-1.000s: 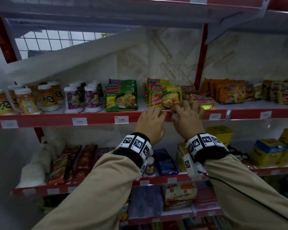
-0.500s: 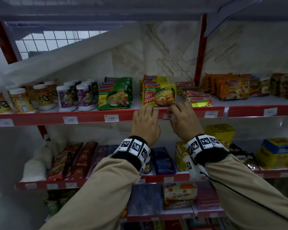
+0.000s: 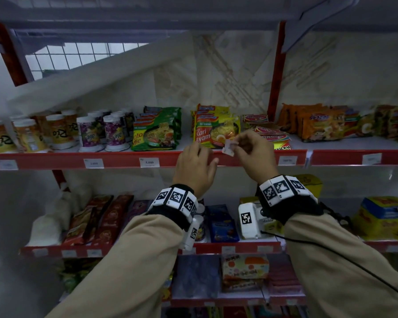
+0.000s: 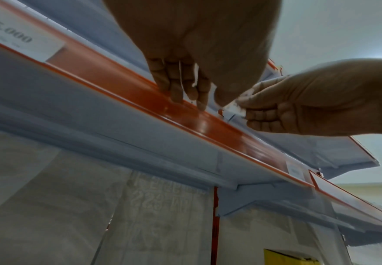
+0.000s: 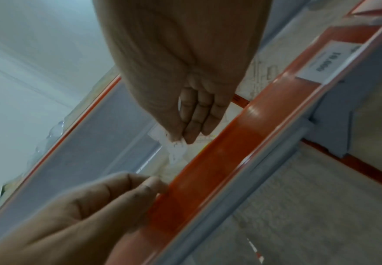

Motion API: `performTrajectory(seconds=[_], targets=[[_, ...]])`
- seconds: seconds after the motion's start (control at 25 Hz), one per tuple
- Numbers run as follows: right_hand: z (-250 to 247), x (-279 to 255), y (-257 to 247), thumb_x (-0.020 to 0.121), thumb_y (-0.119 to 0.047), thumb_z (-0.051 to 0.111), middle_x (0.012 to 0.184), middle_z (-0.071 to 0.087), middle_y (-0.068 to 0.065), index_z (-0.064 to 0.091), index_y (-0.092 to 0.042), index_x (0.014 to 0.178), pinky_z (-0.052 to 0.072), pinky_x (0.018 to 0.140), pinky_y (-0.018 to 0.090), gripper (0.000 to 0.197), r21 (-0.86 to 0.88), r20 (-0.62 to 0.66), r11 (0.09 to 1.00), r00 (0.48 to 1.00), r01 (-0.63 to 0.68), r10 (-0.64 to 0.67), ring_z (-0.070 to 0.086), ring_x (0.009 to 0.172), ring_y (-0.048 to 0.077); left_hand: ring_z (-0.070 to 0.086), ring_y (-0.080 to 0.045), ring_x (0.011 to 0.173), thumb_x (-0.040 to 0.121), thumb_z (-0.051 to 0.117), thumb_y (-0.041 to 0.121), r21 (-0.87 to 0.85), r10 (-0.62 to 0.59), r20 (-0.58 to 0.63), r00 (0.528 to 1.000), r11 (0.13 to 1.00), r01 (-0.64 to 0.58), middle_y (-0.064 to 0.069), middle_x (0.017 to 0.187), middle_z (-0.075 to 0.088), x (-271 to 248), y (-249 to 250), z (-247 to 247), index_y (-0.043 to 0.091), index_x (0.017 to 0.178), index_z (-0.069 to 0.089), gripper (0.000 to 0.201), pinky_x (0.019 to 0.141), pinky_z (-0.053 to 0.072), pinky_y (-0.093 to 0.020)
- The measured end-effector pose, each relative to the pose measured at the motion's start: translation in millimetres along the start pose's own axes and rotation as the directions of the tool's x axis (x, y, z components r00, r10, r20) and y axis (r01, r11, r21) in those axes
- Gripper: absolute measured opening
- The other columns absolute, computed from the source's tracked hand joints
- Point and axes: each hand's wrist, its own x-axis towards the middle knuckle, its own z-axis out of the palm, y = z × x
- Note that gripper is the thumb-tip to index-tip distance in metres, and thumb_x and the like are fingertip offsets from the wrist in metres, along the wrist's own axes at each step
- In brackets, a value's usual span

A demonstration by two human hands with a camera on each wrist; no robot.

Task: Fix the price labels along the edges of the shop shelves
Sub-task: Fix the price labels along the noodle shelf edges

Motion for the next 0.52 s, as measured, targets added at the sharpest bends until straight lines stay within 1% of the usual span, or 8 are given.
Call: performTrajectory(seconds=[0.12, 0.2, 0.24, 0.28, 0.36, 0.44, 0.48, 0.52], targets=[[8.1, -4.1, -6.6, 0.080, 0.001, 0.070, 0.088, 0.065, -0.004, 0.056, -0.008, 0.099, 0.053, 0.068, 0.015, 0.025, 0.255, -0.011, 0.964, 0.996, -0.079, 0.084, 0.064, 0.077, 0.000, 0.050, -0.024, 0.093, 0.096, 0.043, 0.040, -0.135, -0.025, -0.066, 0.998, 0.991, 0.016, -0.009, 0.102, 0.059, -1.8, -0.8, 1.6, 0.007, 0.119, 0.057, 0.042, 0.079, 0.040, -0.035], [15.6, -8.9, -7.9, 0.080, 0.002, 0.070, 0.093, 0.066, -0.003, 0.056, -0.003, 0.102, 0.053, 0.070, 0.015, 0.027, 0.296, 0.012, 0.951, 0.996, -0.089, 0.090, 0.065, 0.080, -0.002, 0.049, -0.022, 0.090, 0.096, 0.040, 0.044, -0.177, -0.039, -0.090, 0.995, 0.984, 0.023, -0.007, 0.098, 0.062, -1.0, -0.6, 1.3, 0.011, 0.115, 0.058, 0.042, 0.075, 0.038, -0.032], [18.5, -11.5, -7.6, 0.080, 0.000, 0.071, 0.095, 0.067, 0.001, 0.057, -0.003, 0.102, 0.054, 0.072, 0.018, 0.026, 0.292, 0.032, 0.952, 0.995, -0.095, 0.089, 0.066, 0.082, 0.001, 0.049, -0.022, 0.087, 0.096, 0.039, 0.044, -0.190, -0.047, -0.101, 0.994, 0.981, 0.027, -0.006, 0.094, 0.062, -0.1, -0.7, 1.1, 0.012, 0.109, 0.058, 0.039, 0.072, 0.036, -0.031], [20.4, -13.6, -6.8, 0.081, -0.002, 0.071, 0.096, 0.068, 0.005, 0.059, -0.003, 0.101, 0.056, 0.074, 0.023, 0.024, 0.283, 0.053, 0.954, 0.995, -0.096, 0.085, 0.067, 0.084, 0.008, 0.048, -0.023, 0.084, 0.096, 0.040, 0.041, -0.196, -0.052, -0.108, 0.993, 0.980, 0.030, -0.006, 0.090, 0.062, 1.0, -1.3, 1.0, 0.013, 0.103, 0.058, 0.034, 0.070, 0.035, -0.031], [20.9, -16.1, -3.6, 0.085, -0.008, 0.069, 0.092, 0.069, 0.008, 0.063, -0.003, 0.099, 0.056, 0.075, 0.032, 0.016, 0.215, 0.077, 0.975, 0.996, -0.059, 0.044, 0.067, 0.084, 0.018, 0.047, -0.026, 0.080, 0.097, 0.044, 0.032, -0.179, -0.050, -0.105, 0.993, 0.983, 0.030, -0.008, 0.086, 0.061, 2.5, -2.4, 2.4, 0.010, 0.093, 0.057, 0.025, 0.068, 0.036, -0.034], [16.5, -15.0, -0.2, 0.088, -0.013, 0.065, 0.086, 0.069, 0.004, 0.068, -0.007, 0.097, 0.054, 0.073, 0.034, 0.011, 0.083, 0.088, 0.996, 0.996, 0.016, -0.023, 0.065, 0.080, 0.017, 0.047, -0.028, 0.080, 0.096, 0.049, 0.024, -0.150, -0.042, -0.090, 0.995, 0.988, 0.028, -0.009, 0.087, 0.060, 2.5, -3.0, 3.7, 0.008, 0.091, 0.058, 0.019, 0.069, 0.036, -0.036], [13.6, -13.2, 1.6, 0.089, -0.014, 0.064, 0.084, 0.069, 0.001, 0.069, -0.010, 0.095, 0.053, 0.071, 0.032, 0.009, 0.025, 0.092, 0.999, 0.995, 0.041, -0.043, 0.064, 0.078, 0.013, 0.047, -0.028, 0.081, 0.096, 0.050, 0.024, -0.143, -0.038, -0.082, 0.996, 0.989, 0.026, -0.009, 0.088, 0.060, 2.4, -3.4, 3.6, 0.008, 0.092, 0.058, 0.018, 0.069, 0.037, -0.036], [10.6, -11.0, 3.0, 0.089, -0.014, 0.063, 0.081, 0.067, -0.003, 0.069, -0.013, 0.093, 0.051, 0.069, 0.027, 0.008, -0.014, 0.085, 0.999, 0.995, 0.050, -0.048, 0.063, 0.076, 0.007, 0.047, -0.027, 0.082, 0.096, 0.051, 0.025, -0.141, -0.035, -0.075, 0.997, 0.990, 0.024, -0.008, 0.090, 0.061, 2.5, -3.9, 2.9, 0.008, 0.093, 0.059, 0.018, 0.070, 0.038, -0.037]])
